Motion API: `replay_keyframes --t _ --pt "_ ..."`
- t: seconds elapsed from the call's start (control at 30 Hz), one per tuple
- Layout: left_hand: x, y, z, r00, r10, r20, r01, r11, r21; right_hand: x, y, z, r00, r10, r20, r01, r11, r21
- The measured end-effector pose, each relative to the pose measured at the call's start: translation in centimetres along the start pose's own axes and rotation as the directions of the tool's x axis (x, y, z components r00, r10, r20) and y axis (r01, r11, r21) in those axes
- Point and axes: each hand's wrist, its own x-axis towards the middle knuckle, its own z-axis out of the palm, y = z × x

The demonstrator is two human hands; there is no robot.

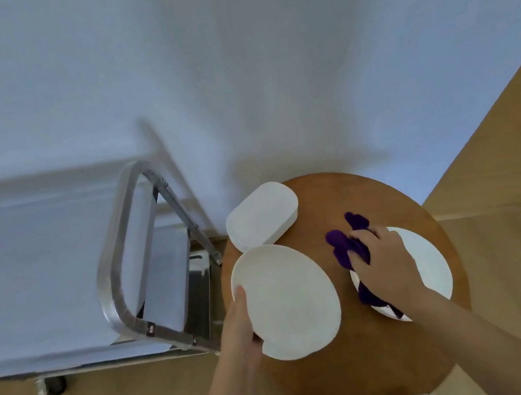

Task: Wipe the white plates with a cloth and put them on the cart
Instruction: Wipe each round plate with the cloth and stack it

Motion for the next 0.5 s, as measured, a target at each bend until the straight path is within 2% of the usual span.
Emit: replay_keyframes --t 0.17,0.4,0.5 --pt "2.3 -1.7 -1.8 1.000 -0.023 0.019 0.022 1.000 0.019 -2.4 1.5 1.1 0.988 0.114 0.100 -0.120 0.991 0.055" --pt "4.5 -3.5 -1.8 0.996 -0.051 -0.073 0.060 0.990 0.127 -3.7 1.8 2.1 0.975 0.138 0.174 -0.160 0.980 0.118" --pt "5.6 -4.4 -1.4 0.984 -0.056 -0.166 0.087 0.980 0.181 -3.6 2.0 2.3 0.969 0.164 0.182 -0.189 0.974 0.128"
